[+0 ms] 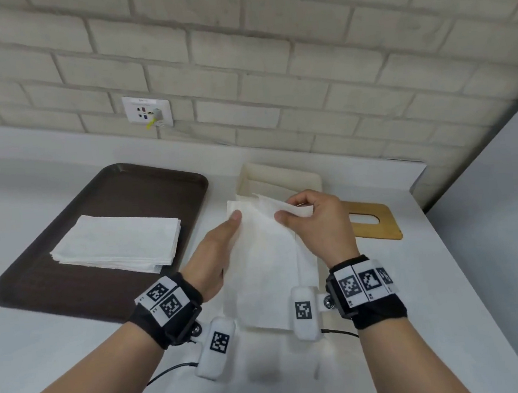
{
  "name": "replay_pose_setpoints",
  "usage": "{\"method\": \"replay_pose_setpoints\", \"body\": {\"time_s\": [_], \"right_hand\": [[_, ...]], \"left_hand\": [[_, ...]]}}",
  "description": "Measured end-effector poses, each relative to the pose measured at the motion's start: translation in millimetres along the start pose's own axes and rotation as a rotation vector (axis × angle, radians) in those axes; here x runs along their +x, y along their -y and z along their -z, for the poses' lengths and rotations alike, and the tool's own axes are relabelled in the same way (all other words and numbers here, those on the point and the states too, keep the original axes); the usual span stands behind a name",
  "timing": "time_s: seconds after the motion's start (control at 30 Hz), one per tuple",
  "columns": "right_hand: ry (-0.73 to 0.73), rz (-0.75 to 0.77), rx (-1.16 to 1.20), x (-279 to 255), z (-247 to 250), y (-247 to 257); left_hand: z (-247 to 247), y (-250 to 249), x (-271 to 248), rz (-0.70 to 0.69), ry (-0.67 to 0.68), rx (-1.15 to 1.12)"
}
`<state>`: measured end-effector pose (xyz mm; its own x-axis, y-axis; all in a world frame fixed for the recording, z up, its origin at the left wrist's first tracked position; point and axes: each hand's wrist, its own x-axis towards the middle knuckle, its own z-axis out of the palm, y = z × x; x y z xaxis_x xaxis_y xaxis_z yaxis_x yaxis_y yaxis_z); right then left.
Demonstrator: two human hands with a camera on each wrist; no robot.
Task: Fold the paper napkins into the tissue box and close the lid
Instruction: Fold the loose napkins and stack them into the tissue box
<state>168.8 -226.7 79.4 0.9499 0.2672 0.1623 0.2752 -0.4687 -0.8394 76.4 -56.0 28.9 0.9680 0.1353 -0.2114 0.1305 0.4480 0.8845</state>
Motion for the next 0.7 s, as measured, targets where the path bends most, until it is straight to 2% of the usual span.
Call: {"method": "replay_pose_setpoints", "body": {"time_s": [0.2, 0.4, 0.47, 0.57, 0.63, 0.7], "right_hand": [[-0.025, -0.015, 0.066, -3, -1, -5], [-0.277, -0.011, 0.311, -25, 54, 6], [-0.219, 0.053, 0.469, -41, 74, 21], [0.014, 0.082, 0.679, -58, 83, 37], [0.118, 0.076, 0.68, -57, 71, 36], [0.132, 0.048, 0.595, -48, 48, 29]], "left_hand": [[10, 17, 10, -0.123, -0.022, 0.163], [15, 10, 18, -0.134, -0.06, 0.167], [17, 6, 20, -0.131, -0.074, 0.183], [17, 1, 22, -0.138, -0.065, 0.218], [15, -1, 22, -0.132, -0.05, 0.226], [10, -2, 20, -0.131, -0.013, 0.236]]}}
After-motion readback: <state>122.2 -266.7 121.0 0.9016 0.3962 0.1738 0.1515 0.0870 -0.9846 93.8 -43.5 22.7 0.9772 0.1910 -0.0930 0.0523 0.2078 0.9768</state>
